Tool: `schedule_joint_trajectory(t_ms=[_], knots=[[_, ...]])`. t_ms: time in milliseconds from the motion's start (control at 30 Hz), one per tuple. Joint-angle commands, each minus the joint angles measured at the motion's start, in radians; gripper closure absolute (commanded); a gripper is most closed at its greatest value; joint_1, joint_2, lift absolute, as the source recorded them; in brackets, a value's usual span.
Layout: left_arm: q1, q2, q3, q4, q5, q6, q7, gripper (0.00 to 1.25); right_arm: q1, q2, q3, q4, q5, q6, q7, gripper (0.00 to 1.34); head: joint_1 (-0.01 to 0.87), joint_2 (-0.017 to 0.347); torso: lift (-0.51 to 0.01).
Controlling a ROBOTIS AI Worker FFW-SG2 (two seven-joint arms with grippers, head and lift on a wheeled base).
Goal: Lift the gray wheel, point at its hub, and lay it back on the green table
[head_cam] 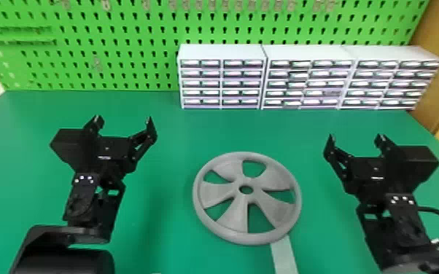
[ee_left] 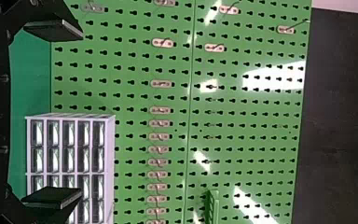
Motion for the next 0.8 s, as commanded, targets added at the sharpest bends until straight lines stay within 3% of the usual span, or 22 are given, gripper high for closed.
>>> schedule_joint_trajectory(t_ms=[0, 600, 767], knots=[[0.005, 0.001, 0.0, 0.0, 0.004, -0.001, 0.0, 0.11, -0.001, -0.004, 0.003, -0.001, 0.0, 0.011, 0.0, 0.29, 0.692, 0.048, -0.093], [0.006, 0.001, 0.005, 0.0, 0.004, -0.001, 0.0, 0.11, -0.006, 0.002, 0.006, -0.009, -0.008, 0.027, 0.003, 0.29, 0.692, 0.048, -0.093], [0.005, 0.001, 0.005, 0.0, 0.004, -0.001, 0.0, 0.11, -0.027, 0.005, -0.002, -0.027, -0.012, 0.089, 0.017, 0.29, 0.692, 0.048, -0.093]])
